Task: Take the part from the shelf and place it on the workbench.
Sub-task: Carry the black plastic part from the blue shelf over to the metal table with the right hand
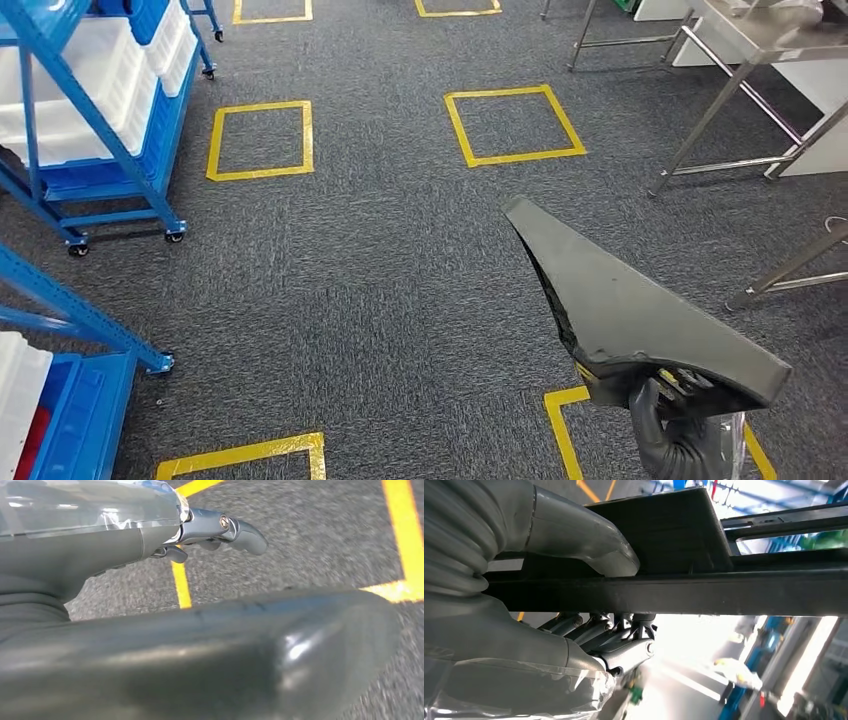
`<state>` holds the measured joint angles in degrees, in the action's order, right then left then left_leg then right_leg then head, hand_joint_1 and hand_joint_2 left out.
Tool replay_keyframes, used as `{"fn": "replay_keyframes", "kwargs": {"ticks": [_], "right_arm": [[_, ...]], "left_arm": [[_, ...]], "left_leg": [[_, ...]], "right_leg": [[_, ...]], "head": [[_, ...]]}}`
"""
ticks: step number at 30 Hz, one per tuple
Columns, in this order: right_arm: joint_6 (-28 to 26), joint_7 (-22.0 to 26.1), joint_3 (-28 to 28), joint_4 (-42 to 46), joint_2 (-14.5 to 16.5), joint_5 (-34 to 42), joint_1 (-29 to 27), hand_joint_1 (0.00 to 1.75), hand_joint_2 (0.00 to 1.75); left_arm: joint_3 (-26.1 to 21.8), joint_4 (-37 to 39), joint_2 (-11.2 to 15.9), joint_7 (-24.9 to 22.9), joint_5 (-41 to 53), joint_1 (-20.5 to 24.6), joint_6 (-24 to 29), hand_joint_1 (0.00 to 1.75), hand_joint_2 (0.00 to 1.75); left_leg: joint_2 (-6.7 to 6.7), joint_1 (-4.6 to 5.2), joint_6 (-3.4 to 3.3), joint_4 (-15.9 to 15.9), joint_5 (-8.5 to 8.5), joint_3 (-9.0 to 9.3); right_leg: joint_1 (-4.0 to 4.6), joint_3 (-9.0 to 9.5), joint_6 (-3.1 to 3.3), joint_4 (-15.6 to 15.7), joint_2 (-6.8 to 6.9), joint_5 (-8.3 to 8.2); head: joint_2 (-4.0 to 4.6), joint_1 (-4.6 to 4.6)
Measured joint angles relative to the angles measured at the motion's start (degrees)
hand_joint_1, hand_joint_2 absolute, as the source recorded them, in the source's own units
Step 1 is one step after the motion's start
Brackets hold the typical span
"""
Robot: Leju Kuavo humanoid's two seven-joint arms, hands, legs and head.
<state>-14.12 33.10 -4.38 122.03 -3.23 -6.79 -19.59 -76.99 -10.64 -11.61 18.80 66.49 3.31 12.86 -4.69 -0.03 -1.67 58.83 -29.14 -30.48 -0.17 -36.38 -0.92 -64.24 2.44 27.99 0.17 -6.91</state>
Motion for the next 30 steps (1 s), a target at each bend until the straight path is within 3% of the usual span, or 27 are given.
{"fn": "replay_keyframes", "kwargs": {"ticks": [2,4,5,7,9,11,12,13,14,16,18,20,22,24,26,27,28,29,30], "right_arm": [[-0.3,0.0,0.7,0.8,0.3,-0.3,-0.4,1.75,1.75],[-0.5,0.1,1.3,1.4,0.5,-0.6,-1.0,1.75,1.75],[-0.6,0.1,1.6,1.6,0.6,-0.6,-1.4,1.75,1.75],[-0.8,0.1,2.0,2.1,1.0,-0.7,-2.0,1.75,1.75],[-1.0,0.2,2.2,2.3,1.3,-0.7,-2.2,1.75,1.75],[-1.1,0.3,2.4,2.4,1.6,-0.9,-2.7,1.75,1.75],[-1.2,0.3,2.5,2.4,1.8,-1.1,-3.0,1.75,1.75],[-1.3,0.4,2.6,2.4,1.9,-1.3,-3.2,1.75,1.75],[-1.3,0.5,2.7,2.4,2.0,-1.4,-3.4,1.75,1.75],[-1.3,0.6,2.9,2.4,2.1,-1.4,-3.6,1.75,1.75],[-1.3,0.8,3.2,2.5,2.1,-1.3,-3.8,1.75,1.75],[-1.4,1.0,3.5,2.6,2.1,-1.1,-4.5,1.75,1.75],[-1.5,1.2,4.0,2.8,2.0,-0.8,-5.2,1.75,1.75],[-1.9,1.5,4.4,3.0,2.0,-0.5,-5.6,1.75,1.75],[-2.4,1.6,4.7,3.1,1.9,-0.4,-6.0,1.75,1.75],[-2.6,1.6,4.8,3.1,1.9,-0.4,-6.2,1.75,1.75],[-2.8,1.6,4.9,3.2,1.9,-0.5,-6.4,1.75,1.75],[-3.1,1.6,4.9,3.4,1.9,-0.8,-6.6,1.75,1.75],[-3.3,1.6,5.0,3.7,1.9,-1.2,-6.7,1.75,1.75]], "left_arm": [[0.3,0.0,0.0,0.1,0.4,0.0,-0.3,0.00,0.00],[0.6,0.0,0.0,0.1,0.6,0.1,-0.5,0.00,0.00],[0.8,0.0,0.0,0.1,0.7,0.2,-0.6,0.00,0.00],[1.3,0.0,0.1,0.2,0.9,0.3,-0.7,0.00,0.00],[1.5,0.0,0.1,0.2,1.1,0.2,-0.8,0.00,0.00],[1.6,0.0,0.1,0.2,1.2,0.0,-0.9,0.00,0.00],[1.6,0.0,0.2,0.2,1.3,0.0,-0.9,0.00,0.00],[1.7,0.0,0.2,0.2,1.3,0.0,-0.9,0.00,0.00],[1.7,0.0,0.3,0.3,1.3,0.0,-1.0,0.00,0.00],[1.7,0.0,0.4,0.4,1.3,0.0,-1.1,0.00,0.00],[1.8,0.0,0.5,0.5,1.4,0.0,-1.1,0.00,0.00],[1.9,0.0,0.5,0.6,1.4,0.1,-1.2,0.00,0.00],[2.0,0.0,0.5,0.8,1.6,0.1,-1.3,0.00,0.00],[2.3,0.0,0.6,1.1,1.9,-0.1,-1.7,0.00,0.00],[2.5,0.0,0.6,1.2,2.1,-0.4,-2.0,0.00,0.00],[2.7,0.0,0.7,1.2,2.3,-0.5,-2.1,0.00,0.00],[2.8,0.0,0.7,1.2,2.4,-0.5,-2.2,0.00,0.00],[2.9,0.0,0.7,1.2,2.5,-0.4,-2.3,0.00,0.00],[3.0,0.0,0.7,1.2,2.5,-0.3,-2.4,0.00,0.00]], "left_leg": [[-1.11,0.10,0.42,0.0,-0.30,0.38],[-2.27,0.09,0.95,-0.3,-0.46,0.80],[-2.40,0.05,1.24,-0.3,-0.67,1.08],[-0.10,-0.04,1.72,1.7,-2.29,0.69],[3.23,-0.16,2.01,8.3,-5.63,-2.27],[4.17,-0.22,2.22,14.7,-7.52,-5.70],[4.24,-0.26,2.29,15.3,-6.82,-6.33],[4.38,-0.33,2.32,13.5,-5.00,-5.91],[5.01,-0.47,2.34,10.0,-2.52,-4.62],[7.96,-0.86,2.25,3.0,0.56,-1.90],[9.62,-0.86,1.84,0.5,0.80,-0.92],[8.29,-0.74,1.09,0.2,1.04,-0.76],[6.76,-0.88,0.34,-0.3,1.36,-0.63],[5.12,-0.79,-0.07,-0.6,1.44,-0.64],[3.30,-0.59,-0.16,-0.6,1.29,-0.68],[2.43,-0.54,-0.15,-0.6,1.18,-0.65],[1.62,-0.51,-0.11,-0.6,1.06,-0.55],[0.85,-0.48,-0.02,-0.6,0.92,-0.37],[0.15,-0.45,0.12,-0.6,0.76,-0.12]], "right_leg": [[0.77,2.59,0.76,4.9,1.95,-1.10],[1.13,2.60,1.25,5.4,1.16,-1.07],[0.89,2.87,1.46,5.8,0.45,-1.26],[0.31,3.63,1.90,6.9,-0.95,-1.70],[0.02,4.00,2.19,7.3,-2.39,-1.94],[0.01,4.03,2.27,7.2,-4.08,-1.93],[-0.01,4.07,2.25,7.1,-5.01,-1.90],[-0.05,4.12,2.15,7.0,-5.98,-1.83],[-0.10,4.16,1.99,6.7,-6.91,-1.71],[-0.10,3.88,1.46,6.0,-8.57,-1.38],[-0.25,3.27,0.73,5.6,-9.98,-1.32],[-0.55,2.81,-0.01,5.5,-11.07,-1.53],[-0.41,1.86,-0.53,3.8,-8.72,-0.40],[-0.26,-1.16,-0.91,-2.3,-4.59,2.97],[-0.45,-4.63,-1.18,-9.2,-2.98,5.70],[-0.53,-5.22,-1.21,-10.5,-2.72,5.67],[-0.56,-4.55,-1.15,-9.3,-2.51,4.53],[-0.50,-2.65,-0.98,-5.8,-2.00,2.64],[-0.29,-0.25,-0.63,-1.4,-0.57,0.90]], "head": [[0.00,-0.01],[0.00,-0.01],[0.00,-0.01],[0.00,-0.02],[0.00,-0.02],[0.00,-0.02],[0.00,-0.02],[0.00,-0.02],[0.00,-0.02],[0.00,-0.02],[0.00,-0.02],[0.00,-0.02],[0.00,0.03],[0.01,0.08],[0.01,0.09],[0.01,0.09],[0.01,0.09],[0.00,0.09],[0.00,0.09]]}}
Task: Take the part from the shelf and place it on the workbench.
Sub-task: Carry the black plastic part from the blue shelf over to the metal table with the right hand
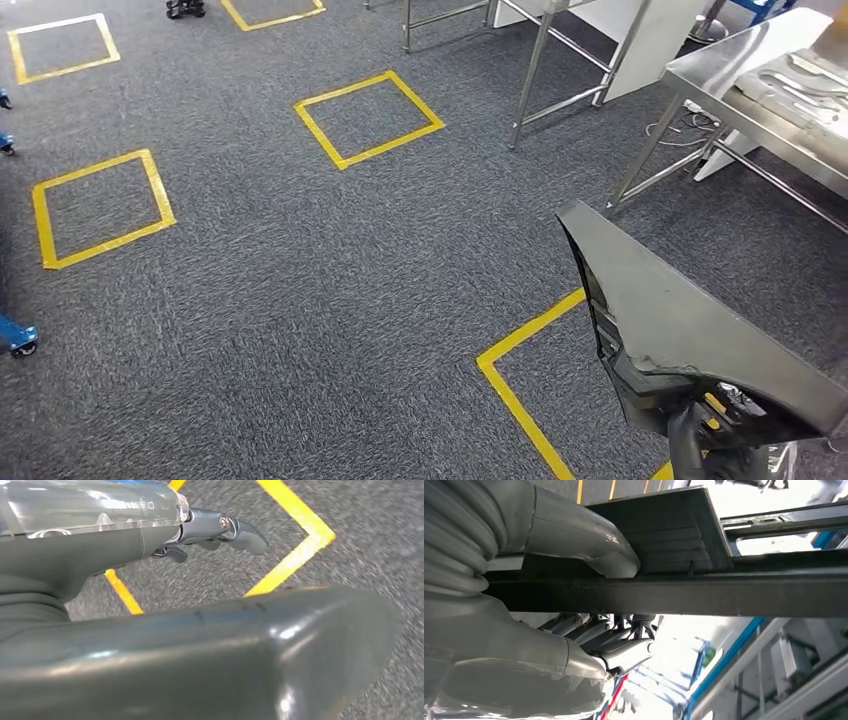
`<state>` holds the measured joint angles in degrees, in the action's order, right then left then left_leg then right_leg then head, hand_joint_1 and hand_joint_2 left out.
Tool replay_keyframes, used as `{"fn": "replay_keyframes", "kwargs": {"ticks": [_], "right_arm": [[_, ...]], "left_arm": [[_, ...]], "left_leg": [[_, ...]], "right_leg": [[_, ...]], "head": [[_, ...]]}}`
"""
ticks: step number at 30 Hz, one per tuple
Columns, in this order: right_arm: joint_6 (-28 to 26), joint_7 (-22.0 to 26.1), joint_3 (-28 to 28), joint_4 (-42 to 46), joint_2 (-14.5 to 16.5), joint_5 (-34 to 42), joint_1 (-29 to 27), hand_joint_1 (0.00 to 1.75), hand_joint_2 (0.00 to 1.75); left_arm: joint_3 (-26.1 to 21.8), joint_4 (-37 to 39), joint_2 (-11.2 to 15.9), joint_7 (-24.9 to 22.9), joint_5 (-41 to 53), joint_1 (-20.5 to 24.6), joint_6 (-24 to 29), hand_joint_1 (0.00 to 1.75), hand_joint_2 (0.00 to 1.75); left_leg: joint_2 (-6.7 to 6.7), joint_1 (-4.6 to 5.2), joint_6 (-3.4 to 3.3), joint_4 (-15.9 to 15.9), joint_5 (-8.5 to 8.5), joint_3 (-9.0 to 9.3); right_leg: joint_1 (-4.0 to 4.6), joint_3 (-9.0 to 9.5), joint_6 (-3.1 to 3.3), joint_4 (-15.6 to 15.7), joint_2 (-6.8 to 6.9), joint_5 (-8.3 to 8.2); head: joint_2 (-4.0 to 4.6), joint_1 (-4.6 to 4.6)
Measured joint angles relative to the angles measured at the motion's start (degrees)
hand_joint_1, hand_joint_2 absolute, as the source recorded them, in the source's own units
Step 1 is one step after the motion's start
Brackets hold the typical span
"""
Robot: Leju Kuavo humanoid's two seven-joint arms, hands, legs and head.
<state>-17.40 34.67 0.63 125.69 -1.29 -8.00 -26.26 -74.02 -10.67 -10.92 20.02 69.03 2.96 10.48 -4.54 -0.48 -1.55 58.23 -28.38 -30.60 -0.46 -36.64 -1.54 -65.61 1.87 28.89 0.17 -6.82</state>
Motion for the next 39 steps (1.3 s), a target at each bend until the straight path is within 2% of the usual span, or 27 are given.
{"fn": "replay_keyframes", "kwargs": {"ticks": [2,3,5,6,8,9,10,11,12,13,14,16,18,19,20,21,22,23,25,27,28,30,32,34,36,37,39], "right_arm": [[-0.4,-0.1,0.1,0.7,0.0,-1.0,-0.1,1.75,1.75],[-0.6,-0.2,0.1,1.0,0.1,-1.3,-0.1,1.75,1.75],[-0.8,-0.4,0.1,1.6,0.2,-2.0,-0.5,1.75,1.75],[-0.8,-0.5,0.1,1.9,0.3,-2.2,-0.7,1.75,1.75],[-0.9,-0.7,0.1,2.2,0.6,-2.6,-0.9,1.75,1.75],[-0.9,-0.8,0.1,2.3,0.7,-2.7,-0.9,1.75,1.75],[-0.9,-0.8,0.1,2.3,0.8,-2.8,-0.9,1.75,1.75],[-0.9,-0.9,0.1,2.3,0.9,-3.0,-0.9,1.75,1.75],[-0.9,-1.0,0.1,2.3,1.0,-3.2,-0.9,1.75,1.75],[-0.9,-1.0,0.1,2.3,1.1,-3.3,-0.9,1.75,1.75],[-0.9,-1.1,0.1,2.3,1.1,-3.3,-0.9,1.75,1.75],[-0.9,-1.2,0.1,2.3,1.1,-3.3,-0.8,1.75,1.75],[-0.9,-1.2,0.1,2.3,1.1,-3.4,-0.7,1.75,1.75],[-0.9,-1.2,0.1,2.2,1.2,-3.4,-0.7,1.75,1.75],[-0.9,-1.2,0.1,2.3,1.2,-3.4,-0.7,1.75,1.75],[-1.0,-1.2,0.2,2.3,1.2,-3.4,-0.8,1.75,1.75],[-1.0,-1.2,0.2,2.3,1.2,-3.4,-0.8,1.75,1.75],[-1.0,-1.2,0.2,2.3,1.2,-3.4,-0.8,1.75,1.75],[-1.1,-1.2,0.2,2.2,1.3,-3.4,-0.5,1.75,1.75],[-1.2,-1.2,0.2,2.0,1.3,-3.5,-0.4,1.75,1.75],[-1.2,-1.3,0.2,1.8,1.4,-3.5,-0.4,1.75,1.75],[-1.3,-1.3,0.2,1.6,1.4,-3.7,-0.4,1.75,1.75],[-1.4,-1.4,0.2,1.4,1.5,-3.9,-0.1,1.75,1.75],[-1.5,-1.4,0.2,1.3,1.6,-4.1,0.4,1.75,1.75],[-1.7,-1.5,0.2,1.1,1.6,-4.2,0.6,1.75,1.75],[-1.8,-1.5,0.2,1.1,1.6,-4.3,0.6,1.75,1.75],[-2.0,-1.5,0.2,0.9,1.7,-4.3,1.0,1.75,1.75]], "left_arm": [[0.1,0.0,0.0,0.1,0.1,0.1,-0.2,0.00,0.00],[0.2,0.0,0.0,0.1,0.2,0.1,-0.2,0.00,0.00],[0.3,0.0,0.0,0.3,0.4,0.3,-0.3,0.00,0.00],[0.4,0.0,0.0,0.3,0.5,0.3,-0.3,0.00,0.00],[0.6,0.0,0.0,0.4,0.6,0.4,-0.4,0.00,0.00],[0.7,0.0,0.0,0.5,0.6,0.3,-0.4,0.00,0.00],[0.7,0.0,0.0,0.5,0.6,0.2,-0.4,0.00,0.00],[0.8,0.0,0.0,0.5,0.6,0.1,-0.4,0.00,0.00],[0.8,0.0,0.1,0.5,0.6,0.0,-0.4,0.00,0.00],[0.9,0.0,0.1,0.5,0.6,0.0,-0.4,0.00,0.00],[0.9,0.0,0.1,0.5,0.6,0.0,-0.4,0.00,0.00],[1.0,0.0,0.2,0.5,0.6,0.0,-0.4,0.00,0.00],[1.0,0.0,0.4,0.5,0.6,0.0,-0.4,0.00,0.00],[1.0,0.0,0.4,0.5,0.6,0.0,-0.5,0.00,0.00],[1.1,0.0,0.4,0.5,0.6,0.1,-0.6,0.00,0.00],[1.1,0.0,0.5,0.5,0.6,0.2,-0.7,0.00,0.00],[1.1,0.0,0.5,0.5,0.7,0.2,-0.7,0.00,0.00],[1.1,0.0,0.5,0.5,0.7,0.3,-0.7,0.00,0.00],[1.1,0.0,0.6,0.5,0.7,0.2,-0.8,0.00,0.00],[1.1,0.0,0.6,0.5,0.6,0.1,-0.8,0.00,0.00],[1.1,0.0,0.6,0.5,0.6,0.1,-0.8,0.00,0.00],[1.1,0.0,0.6,0.5,0.6,0.2,-0.8,0.00,0.00],[1.1,0.0,0.6,0.5,0.6,0.3,-0.8,0.00,0.00],[1.1,0.0,0.6,0.5,0.6,0.4,-0.8,0.00,0.00],[1.2,0.0,0.6,0.4,0.6,0.7,-0.8,0.00,0.00],[1.2,0.0,0.6,0.4,0.6,0.8,-0.9,0.00,0.00],[1.2,0.0,0.7,0.3,0.7,0.9,-0.9,0.00,0.00]], "left_leg": [[-1.17,0.14,0.49,-0.1,-0.36,0.55],[-1.72,0.15,0.79,-0.1,-0.52,0.79],[-2.81,0.16,1.40,-0.5,-0.74,1.38],[-2.38,0.14,1.71,-0.3,-1.04,1.61],[0.61,0.01,2.19,2.7,-3.16,0.61],[2.46,-0.11,2.32,6.1,-4.94,-0.92],[3.52,-0.18,2.45,10.2,-6.77,-2.96],[3.96,-0.20,2.58,13.9,-7.95,-4.89],[4.10,-0.20,2.67,15.9,-7.99,-6.15],[4.19,-0.21,2.71,15.7,-6.81,-6.47],[4.46,-0.23,2.66,13.2,-4.60,-5.71],[6.91,-0.39,2.35,5.4,-0.29,-2.92],[9.26,-0.51,1.95,1.1,0.94,-1.30],[9.47,-0.44,1.68,0.8,0.70,-1.14],[8.82,-0.39,1.39,0.6,0.75,-1.05],[8.10,-0.39,1.02,0.3,0.88,-0.94],[7.35,-0.47,0.65,-0.1,1.02,-0.77],[6.53,-0.57,0.35,-0.4,1.13,-0.62],[4.82,-0.45,-0.01,-0.6,1.02,-0.45],[3.03,-0.32,-0.09,-0.6,0.74,-0.38],[2.19,-0.30,-0.04,-0.6,0.58,-0.25],[0.68,-0.28,0.20,-0.6,0.20,0.27],[-0.51,-0.14,0.66,-0.7,-0.24,0.92],[-1.57,-0.05,1.28,-0.8,-0.56,1.40],[-2.42,-0.11,1.95,-0.9,-0.87,1.91],[-1.74,-0.16,2.27,-0.5,-1.33,1.95],[1.38,-0.25,2.66,3.7,-3.81,0.30]], "right_leg": [[0.57,3.49,0.83,6.4,2.62,-1.90],[0.85,3.97,1.19,7.4,3.26,-1.89],[0.91,4.03,1.73,7.7,1.97,-1.99],[0.73,4.24,1.95,8.1,1.21,-2.20],[0.27,4.69,2.39,8.8,-0.33,-2.69],[0.17,4.75,2.49,9.0,-1.05,-2.76],[0.15,4.73,2.62,8.9,-1.86,-2.74],[0.16,4.74,2.70,8.8,-2.74,-2.69],[0.17,4.78,2.74,8.7,-3.67,-2.62],[0.17,4.85,2.73,8.6,-4.66,-2.51],[0.15,4.97,2.64,8.4,-5.61,-2.37],[0.18,5.05,2.27,7.9,-7.28,-1.93],[0.08,4.58,1.66,7.3,-8.73,-1.69],[-0.04,4.25,1.27,7.2,-9.44,-1.72],[-0.21,4.01,0.89,7.3,-10.17,-1.84],[-0.30,3.88,0.57,7.2,-10.00,-1.81],[-0.25,3.54,0.25,6.6,-8.86,-1.41],[-0.17,2.68,-0.04,4.8,-7.03,-0.37],[-0.23,-0.77,-0.55,-1.9,-3.26,2.96],[-0.44,-4.00,-0.86,-7.8,-2.22,4.80],[-0.50,-4.15,-0.90,-7.9,-2.03,4.12],[-0.42,-0.90,-0.68,-1.6,-0.93,0.28],[0.06,2.93,0.06,5.6,1.36,-2.29],[0.55,3.82,0.84,7.5,2.10,-2.37],[0.42,3.87,1.42,8.0,0.74,-2.53],[0.21,4.12,1.70,8.3,0.05,-2.68],[-0.23,4.62,2.23,8.9,-1.24,-2.98]], "head": [[0.00,0.00],[0.00,0.01],[0.00,0.01],[0.00,0.01],[0.00,0.00],[0.00,0.00],[0.00,0.00],[0.00,0.00],[0.00,0.00],[0.00,0.00],[0.00,0.00],[0.00,0.01],[0.01,0.01],[0.01,0.02],[0.01,0.02],[0.01,0.02],[0.00,0.03],[0.00,0.03],[0.00,0.03],[0.00,0.02],[0.00,0.02],[0.00,0.02],[0.01,0.03],[0.01,0.03],[0.00,0.02],[0.00,0.02],[0.00,0.01]]}}
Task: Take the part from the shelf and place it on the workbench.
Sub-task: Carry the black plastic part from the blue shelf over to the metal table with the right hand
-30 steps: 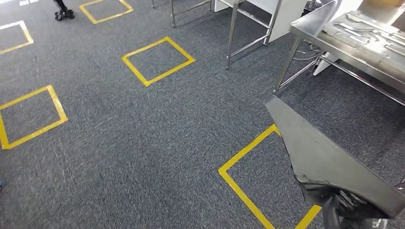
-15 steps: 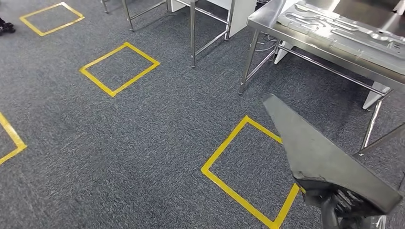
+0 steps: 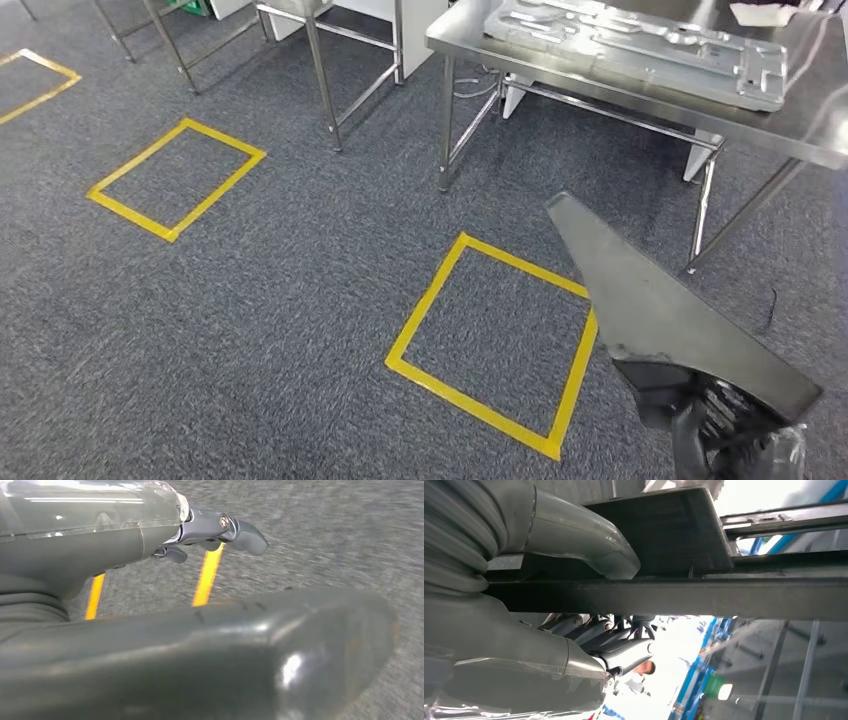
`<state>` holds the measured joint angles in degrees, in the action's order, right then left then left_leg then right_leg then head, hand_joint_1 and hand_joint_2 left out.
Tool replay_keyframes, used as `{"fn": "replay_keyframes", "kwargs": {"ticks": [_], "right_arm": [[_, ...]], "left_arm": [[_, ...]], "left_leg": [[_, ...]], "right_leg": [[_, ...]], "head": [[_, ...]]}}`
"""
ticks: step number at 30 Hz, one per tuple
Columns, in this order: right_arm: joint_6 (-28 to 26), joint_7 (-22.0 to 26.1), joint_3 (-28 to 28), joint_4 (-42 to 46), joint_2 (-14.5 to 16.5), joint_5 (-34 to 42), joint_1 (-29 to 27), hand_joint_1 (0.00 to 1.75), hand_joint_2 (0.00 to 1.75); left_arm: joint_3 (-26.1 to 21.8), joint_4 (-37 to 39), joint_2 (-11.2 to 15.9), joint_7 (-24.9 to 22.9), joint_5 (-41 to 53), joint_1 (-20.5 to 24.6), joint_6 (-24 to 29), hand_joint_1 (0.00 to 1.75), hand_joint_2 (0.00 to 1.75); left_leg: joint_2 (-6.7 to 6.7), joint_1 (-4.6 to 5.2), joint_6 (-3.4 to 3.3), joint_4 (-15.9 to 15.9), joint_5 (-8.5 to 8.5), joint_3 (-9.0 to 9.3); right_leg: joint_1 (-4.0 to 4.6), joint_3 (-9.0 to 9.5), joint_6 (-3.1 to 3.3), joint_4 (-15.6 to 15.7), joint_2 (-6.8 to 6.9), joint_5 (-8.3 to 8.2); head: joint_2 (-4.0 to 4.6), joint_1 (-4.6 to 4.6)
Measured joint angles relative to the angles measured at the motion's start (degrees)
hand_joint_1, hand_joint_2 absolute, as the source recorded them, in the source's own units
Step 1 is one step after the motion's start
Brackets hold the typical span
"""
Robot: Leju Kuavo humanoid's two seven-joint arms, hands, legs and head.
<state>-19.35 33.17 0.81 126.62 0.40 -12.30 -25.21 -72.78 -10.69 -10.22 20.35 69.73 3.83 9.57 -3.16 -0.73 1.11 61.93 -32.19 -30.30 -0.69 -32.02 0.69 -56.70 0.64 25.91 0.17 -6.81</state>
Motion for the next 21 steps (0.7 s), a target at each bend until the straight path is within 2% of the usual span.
{"fn": "replay_keyframes", "kwargs": {"ticks": [1,2,3,4,5,6,8,9,10,12,13,14,15,16,17,18,19,20,21], "right_arm": [[-0.1,0.0,0.0,-0.1,0.0,0.0,0.2,1.75,1.75],[-0.1,0.0,0.0,-0.2,0.1,0.0,0.4,1.75,1.75],[-0.2,0.0,0.0,-0.4,0.1,0.0,0.5,1.75,1.75],[-0.2,0.0,0.0,-0.4,0.1,0.0,0.5,1.75,1.75],[-0.2,0.0,0.0,-0.5,0.2,0.0,0.5,1.75,1.75],[-0.2,0.0,0.0,-0.6,0.2,0.0,0.5,1.75,1.75],[-0.3,0.0,0.0,-0.6,0.2,0.0,0.5,1.75,1.75],[-0.3,-0.1,0.0,-0.7,0.2,0.1,0.6,1.75,1.75],[-0.4,-0.1,0.0,-0.8,0.2,0.1,0.7,1.75,1.75],[-0.4,-0.2,0.0,-0.9,0.2,0.4,0.7,1.75,1.75],[-0.5,-0.2,0.0,-0.9,0.2,0.6,0.6,1.75,1.75],[-0.5,-0.3,0.0,-1.0,0.1,0.8,0.7,1.75,1.75],[-0.6,-0.3,0.0,-1.0,0.0,0.9,0.9,1.75,1.75],[-0.7,-0.4,0.0,-1.1,-0.1,1.1,1.0,1.75,1.75],[-0.7,-0.6,0.0,-1.3,-0.1,1.2,1.2,1.75,1.75],[-0.9,-1.0,0.0,-1.5,-0.2,1.3,1.3,1.75,1.75],[-1.2,-1.6,0.0,-1.7,-0.3,1.5,1.3,1.75,1.75],[-1.6,-2.3,0.0,-2.0,-0.3,1.4,1.3,1.75,1.75],[-2.1,-3.2,0.0,-2.2,-0.3,1.3,1.3,1.75,1.75]], "left_arm": [[0.0,0.0,0.1,0.0,0.0,0.0,0.0,0.00,0.00],[0.0,0.0,0.1,0.0,0.0,-0.1,-0.1,0.00,0.00],[0.0,0.0,0.2,-0.1,0.0,-0.2,-0.2,0.00,0.00],[0.0,0.0,0.2,-0.1,0.0,-0.3,-0.3,0.00,0.00],[0.0,0.0,0.2,-0.1,0.1,-0.4,-0.3,0.00,0.00],[0.0,0.0,0.3,-0.1,0.1,-0.4,-0.4,0.00,0.00],[0.0,0.0,0.5,-0.1,0.1,-0.4,-0.5,0.00,0.00],[0.0,0.0,0.6,-0.2,0.1,-0.4,-0.5,0.00,0.00],[0.0,0.0,0.7,-0.2,0.1,-0.3,-0.5,0.00,0.00],[0.1,0.0,0.7,-0.3,0.2,-0.1,-0.6,0.00,0.00],[0.1,0.0,0.7,-0.3,0.2,0.0,-0.6,0.00,0.00],[0.1,0.0,0.7,-0.3,0.2,0.0,-0.6,0.00,0.00],[0.1,0.0,0.7,-0.3,0.2,0.1,-0.6,0.00,0.00],[0.1,0.0,0.8,-0.3,0.2,0.1,-0.6,0.00,0.00],[0.1,0.0,0.8,-0.3,0.1,0.0,-0.6,0.00,0.00],[0.1,0.0,0.8,-0.3,0.1,-0.1,-0.6,0.00,0.00],[0.1,0.0,0.8,-0.3,0.0,-0.2,-0.7,0.00,0.00],[0.1,0.0,0.8,-0.3,0.0,-0.2,-0.8,0.00,0.00],[0.1,0.0,0.8,-0.3,-0.1,-0.1,-0.9,0.00,0.00]], "left_leg": [[1.58,-0.01,0.08,3.8,-1.81,-1.83],[2.36,-0.01,0.10,7.8,-3.43,-3.95],[2.66,0.00,0.13,10.9,-4.18,-5.69],[2.76,0.00,0.09,11.9,-3.73,-6.58],[2.91,0.00,-0.03,10.6,-2.05,-6.36],[3.48,0.00,-0.23,7.2,0.48,-5.19],[6.36,-0.12,-0.81,-0.3,4.13,-2.32],[7.56,-0.11,-1.01,-2.6,4.81,-1.46],[8.20,-0.04,-1.20,-3.4,4.69,-1.11],[7.09,0.02,-1.59,-3.9,4.72,-0.88],[6.37,-0.09,-1.89,-4.3,4.83,-0.69],[5.58,-0.24,-2.23,-4.6,4.94,-0.50],[4.74,-0.35,-2.53,-4.9,5.01,-0.33],[3.98,-0.24,-2.69,-5.0,4.93,-0.23],[3.23,-0.16,-2.82,-4.9,4.79,-0.17],[2.54,-0.09,-2.80,-4.9,4.65,-0.11],[1.95,-0.06,-2.74,-4.9,4.48,0.00],[1.50,-0.05,-2.63,-4.9,4.27,0.16],[1.14,-0.05,-2.48,-4.9,4.04,0.41]], "right_leg": [[0.06,0.03,0.20,0.0,-0.65,0.02],[0.13,0.02,0.34,0.0,-1.42,0.07],[0.19,0.03,0.42,-0.1,-2.31,0.15],[0.24,0.08,0.46,-0.2,-3.22,0.24],[0.27,0.16,0.41,-0.4,-4.17,0.35],[0.29,0.30,0.31,-0.5,-5.08,0.50],[0.32,0.30,-0.05,-0.9,-6.69,0.81],[0.22,0.11,-0.34,-1.1,-7.39,0.89],[0.09,-0.17,-0.71,-1.2,-8.05,0.88],[-0.21,-0.58,-1.50,-1.2,-9.22,0.77],[-0.16,-0.78,-1.82,-1.5,-8.52,0.96],[-0.08,-1.32,-2.11,-2.6,-6.95,1.61],[-0.03,-2.40,-2.42,-4.8,-4.83,2.82],[-0.04,-4.07,-2.73,-8.0,-2.65,4.38],[-0.18,-6.06,-3.01,-11.7,-1.45,5.96],[-0.36,-7.82,-3.25,-14.8,-0.95,6.91],[-0.51,-8.73,-3.40,-16.3,-0.77,6.81],[-0.62,-8.53,-3.47,-15.6,-0.69,5.64],[-0.68,-7.09,-3.44,-12.6,-0.58,3.62]], "head": [[0.00,-0.01],[0.00,-0.01],[0.00,-0.01],[0.00,-0.01],[0.00,-0.01],[0.00,-0.01],[0.00,-0.01],[0.00,-0.01],[0.00,-0.01],[0.01,-0.01],[0.01,-0.01],[0.01,0.00],[0.00,0.01],[0.00,0.02],[0.00,0.02],[0.00,0.03],[0.00,0.02],[0.00,0.02],[0.00,0.03]]}}
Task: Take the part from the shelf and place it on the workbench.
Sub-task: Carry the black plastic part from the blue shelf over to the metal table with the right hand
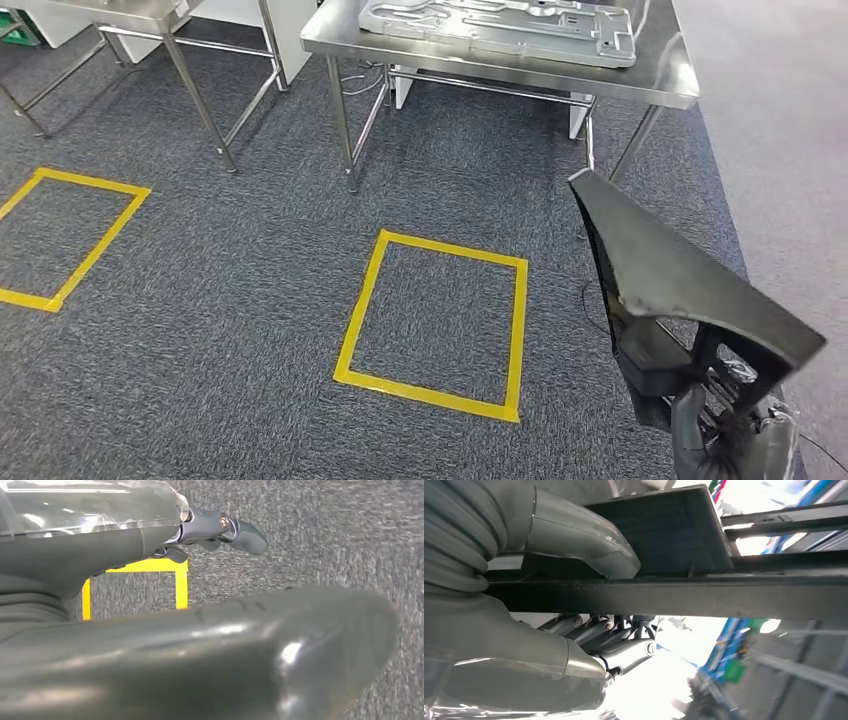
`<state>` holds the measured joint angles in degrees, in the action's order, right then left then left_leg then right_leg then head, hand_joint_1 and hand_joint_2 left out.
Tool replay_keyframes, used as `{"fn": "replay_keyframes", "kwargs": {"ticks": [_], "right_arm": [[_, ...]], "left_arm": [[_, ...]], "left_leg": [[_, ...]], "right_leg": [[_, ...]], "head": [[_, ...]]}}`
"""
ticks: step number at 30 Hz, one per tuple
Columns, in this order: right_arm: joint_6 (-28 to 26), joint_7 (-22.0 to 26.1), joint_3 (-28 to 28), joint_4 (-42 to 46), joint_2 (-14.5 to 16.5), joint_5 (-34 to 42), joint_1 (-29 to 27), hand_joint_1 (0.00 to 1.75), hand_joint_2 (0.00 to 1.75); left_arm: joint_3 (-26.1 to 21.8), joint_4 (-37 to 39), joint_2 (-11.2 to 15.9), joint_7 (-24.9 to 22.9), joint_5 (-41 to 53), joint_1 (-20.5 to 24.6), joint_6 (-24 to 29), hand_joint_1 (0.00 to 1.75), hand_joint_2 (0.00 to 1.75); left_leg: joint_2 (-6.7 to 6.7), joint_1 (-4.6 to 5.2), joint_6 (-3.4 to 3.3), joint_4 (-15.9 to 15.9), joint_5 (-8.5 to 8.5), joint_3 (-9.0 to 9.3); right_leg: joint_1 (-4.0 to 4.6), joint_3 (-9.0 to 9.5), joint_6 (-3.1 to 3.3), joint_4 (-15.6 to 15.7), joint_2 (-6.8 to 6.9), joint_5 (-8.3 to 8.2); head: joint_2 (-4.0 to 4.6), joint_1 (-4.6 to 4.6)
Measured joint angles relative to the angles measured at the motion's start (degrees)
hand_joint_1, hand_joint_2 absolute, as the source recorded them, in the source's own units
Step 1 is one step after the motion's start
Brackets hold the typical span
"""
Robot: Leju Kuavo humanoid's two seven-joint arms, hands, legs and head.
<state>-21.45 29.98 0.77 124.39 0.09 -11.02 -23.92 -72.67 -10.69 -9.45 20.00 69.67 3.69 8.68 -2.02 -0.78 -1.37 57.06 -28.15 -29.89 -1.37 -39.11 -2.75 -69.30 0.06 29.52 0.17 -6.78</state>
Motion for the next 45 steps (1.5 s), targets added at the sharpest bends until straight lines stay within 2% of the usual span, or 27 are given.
{"fn": "replay_keyframes", "kwargs": {"ticks": [1,3,6,8,10,12,13,14,15,16,18,19,23,25,27,28,29,30,32,34,36,38,40,42,43,44,45], "right_arm": [[-0.4,-0.8,0.0,-0.2,0.0,-0.2,0.0,1.75,1.75],[-0.9,-1.9,0.0,-0.6,0.0,-0.6,0.2,1.75,1.75],[-1.2,-2.6,0.0,-1.0,0.0,-0.7,0.5,1.75,1.75],[-1.3,-2.9,0.0,-1.2,0.0,-0.8,0.8,1.75,1.75],[-1.3,-3.1,0.0,-1.6,0.0,-1.0,1.4,1.75,1.75],[-1.3,-3.3,0.0,-2.1,0.0,-1.2,2.0,1.75,1.75],[-1.2,-3.4,0.0,-2.4,0.0,-1.2,2.2,1.75,1.75],[-1.2,-3.4,0.0,-2.6,0.0,-1.3,2.4,1.75,1.75],[-1.2,-3.5,0.0,-2.9,0.0,-1.6,2.5,1.75,1.75],[-1.3,-3.6,-0.1,-3.1,0.0,-2.1,2.7,1.75,1.75],[-1.5,-3.7,-0.2,-3.6,-0.1,-3.5,3.1,1.75,1.75],[-1.6,-3.8,-0.3,-3.7,-0.1,-4.2,3.3,1.75,1.75],[-1.4,-4.1,-0.7,-4.1,-0.6,-5.2,4.1,1.75,1.75],[-0.8,-4.3,-0.9,-4.3,-1.1,-4.4,4.9,1.75,1.75],[-0.2,-4.3,-1.0,-4.6,-1.4,-3.3,5.5,1.75,1.75],[0.0,-4.3,-1.1,-4.8,-1.6,-3.0,5.6,1.75,1.75],[0.2,-4.3,-1.1,-5.0,-1.7,-2.7,5.7,1.75,1.75],[0.4,-4.2,-1.2,-5.2,-1.9,-2.4,6.0,1.75,1.75],[0.8,-4.2,-1.3,-5.6,-2.3,-1.7,6.9,1.75,1.75],[1.3,-4.1,-1.3,-6.2,-2.7,-0.6,8.4,1.75,1.75],[2.0,-4.2,-1.3,-6.8,-2.9,0.3,9.6,1.75,1.75],[2.9,-4.3,-1.2,-7.3,-2.9,1.1,10.6,1.75,1.75],[4.1,-4.6,-1.1,-7.9,-2.9,1.9,12.4,1.75,1.75],[5.1,-4.9,-0.9,-8.8,-2.9,2.5,14.1,1.75,1.75],[5.3,-5.0,-0.9,-9.2,-2.9,2.6,14.6,1.75,1.75],[5.5,-5.1,-0.9,-9.7,-2.9,2.7,15.1,1.75,1.75],[5.7,-5.1,-0.8,-10.1,-2.9,2.7,15.5,1.75,1.75]], "left_arm": [[0.0,0.0,0.0,0.0,0.0,0.1,-0.1,0.00,0.00],[0.0,0.0,-0.1,0.0,-0.1,0.2,-0.3,0.00,0.00],[0.0,0.0,-0.1,-0.3,-0.1,0.4,-0.4,0.00,0.00],[0.0,0.0,-0.1,-0.4,-0.1,0.5,-0.3,0.00,0.00],[0.0,0.0,-0.1,-0.6,-0.1,0.5,-0.3,0.00,0.00],[0.0,0.0,-0.1,-0.8,-0.1,0.4,-0.3,0.00,0.00],[0.0,0.0,-0.1,-0.9,-0.1,0.3,-0.3,0.00,0.00],[0.0,0.0,-0.1,-0.9,-0.1,0.2,-0.3,0.00,0.00],[0.0,0.0,-0.1,-1.0,-0.1,0.0,-0.3,0.00,0.00],[0.0,0.0,-0.1,-1.0,-0.1,0.0,-0.2,0.00,0.00],[0.0,0.0,-0.1,-1.0,-0.1,-0.1,-0.1,0.00,0.00],[0.0,0.0,-0.1,-0.9,-0.2,-0.1,-0.1,0.00,0.00],[-0.1,0.0,-0.1,-0.9,-0.6,-0.3,0.1,0.00,0.00],[-0.1,0.0,-0.2,-0.9,-1.0,-0.4,0.3,0.00,0.00],[-0.2,0.0,-0.2,-0.9,-1.3,-0.4,0.5,0.00,0.00],[-0.2,0.0,-0.2,-0.9,-1.3,-0.5,0.5,0.00,0.00],[-0.3,0.0,-0.3,-0.9,-1.4,-0.7,0.5,0.00,0.00],[-0.3,0.0,-0.3,-0.9,-1.5,-0.8,0.5,0.00,0.00],[-0.4,0.0,-0.3,-1.0,-1.6,-1.1,0.7,0.00,0.00],[-0.4,0.0,-0.4,-1.2,-1.6,-1.0,0.8,0.00,0.00],[-0.5,0.0,-0.5,-1.4,-1.6,-0.9,0.9,0.00,0.00],[-0.5,0.0,-0.5,-1.6,-1.6,-0.9,1.0,0.00,0.00],[-0.6,0.0,-0.5,-1.7,-1.6,-0.8,1.1,0.00,0.00],[-0.7,0.0,-0.5,-1.9,-1.6,-0.8,1.2,0.00,0.00],[-0.8,0.0,-0.6,-1.9,-1.6,-0.8,1.2,0.00,0.00],[-0.9,0.0,-0.6,-2.0,-1.6,-0.8,1.2,0.00,0.00],[-0.9,0.0,-0.6,-2.0,-1.6,-0.9,1.3,0.00,0.00]], "left_leg": [[-0.27,0.00,0.16,0.0,-0.25,0.28],[-0.57,0.13,0.64,-0.1,-0.72,0.69],[-0.85,0.17,1.65,-0.3,-1.23,1.26],[-0.33,0.12,2.22,0.7,-1.96,1.34],[0.86,0.04,2.45,6.1,-4.41,-1.32],[1.44,0.04,2.51,14.4,-7.12,-6.36],[1.50,0.05,2.53,16.9,-7.21,-8.34],[1.51,0.05,2.49,17.3,-6.04,-9.28],[1.51,0.06,2.38,15.2,-3.76,-9.05],[1.57,0.08,2.14,11.3,-0.75,-7.90],[1.81,0.33,1.51,4.4,2.77,-5.27],[1.92,0.48,1.19,2.5,3.20,-4.49],[1.96,0.38,-0.04,0.9,2.14,-3.17],[1.92,0.16,-0.50,0.4,1.74,-2.09],[1.91,0.15,-0.68,0.3,1.07,-1.40],[1.92,0.14,-0.64,0.3,0.64,-0.97],[1.93,0.12,-0.54,0.3,0.13,-0.37],[1.95,0.09,-0.40,0.3,-0.42,0.37],[1.88,0.03,0.05,0.3,-1.61,1.95],[1.76,0.09,0.74,0.3,-2.58,2.72],[1.59,0.18,1.55,0.3,-2.94,3.26],[1.48,0.10,2.17,1.6,-3.06,3.40],[1.53,0.00,2.47,7.0,-4.24,0.59],[1.60,0.03,2.57,14.7,-7.24,-4.39],[1.60,0.06,2.54,17.2,-8.54,-6.51],[1.61,0.13,2.36,18.0,-8.94,-7.87],[1.62,0.23,2.06,16.9,-8.03,-8.33]], "right_leg": [[0.02,2.18,0.19,4.3,0.26,-1.90],[0.38,5.54,0.90,10.5,0.73,-3.62],[0.90,6.29,2.15,11.7,0.62,-3.10],[0.66,7.00,2.85,12.3,0.32,-3.04],[0.42,7.90,3.50,12.8,0.12,-2.85],[0.60,8.57,3.95,12.7,-0.14,-2.21],[0.70,9.01,4.02,12.7,-0.38,-1.81],[0.77,9.55,4.00,12.7,-0.64,-1.36],[0.81,10.22,3.93,12.6,-0.90,-0.87],[0.83,10.98,3.82,12.6,-1.10,-0.30],[1.03,12.04,3.34,12.5,-1.41,0.81],[1.06,12.28,3.01,12.6,-1.52,1.21],[0.86,12.25,1.71,10.9,-1.32,1.41],[0.66,9.42,1.17,5.8,-0.78,2.82],[0.46,4.34,0.69,-1.3,-0.51,5.42],[0.35,2.21,0.50,-3.5,-0.45,6.19],[0.24,0.92,0.34,-4.0,-0.40,5.98],[0.12,0.63,0.25,-2.5,-0.32,4.54],[-0.05,1.99,0.26,4.4,0.02,-1.10],[0.28,3.00,0.92,9.3,0.45,-4.27],[0.64,3.16,2.01,10.1,0.38,-4.03],[0.52,4.07,2.94,10.4,0.01,-3.88],[0.49,5.18,3.77,10.7,-0.17,-3.30],[0.77,5.96,4.28,10.7,-0.30,-2.50],[0.95,6.42,4.40,10.7,-0.41,-2.07],[1.15,7.00,4.48,10.7,-0.52,-1.60],[1.37,7.70,4.53,10.7,-0.63,-1.10]], "head": [[0.00,0.00],[0.01,0.00],[0.00,-0.01],[0.00,-0.02],[0.01,-0.03],[0.01,-0.03],[0.01,-0.04],[0.00,-0.04],[0.00,-0.04],[0.00,-0.04],[0.00,-0.03],[0.00,-0.02],[0.00,-0.02],[0.00,0.00],[0.00,-0.01],[0.00,-0.01],[0.00,-0.01],[0.01,0.00],[0.01,0.00],[0.00,0.04],[0.00,0.09],[0.00,0.09],[0.00,0.08],[0.00,0.08],[0.00,0.07],[0.00,0.07],[0.00,0.07]]}}
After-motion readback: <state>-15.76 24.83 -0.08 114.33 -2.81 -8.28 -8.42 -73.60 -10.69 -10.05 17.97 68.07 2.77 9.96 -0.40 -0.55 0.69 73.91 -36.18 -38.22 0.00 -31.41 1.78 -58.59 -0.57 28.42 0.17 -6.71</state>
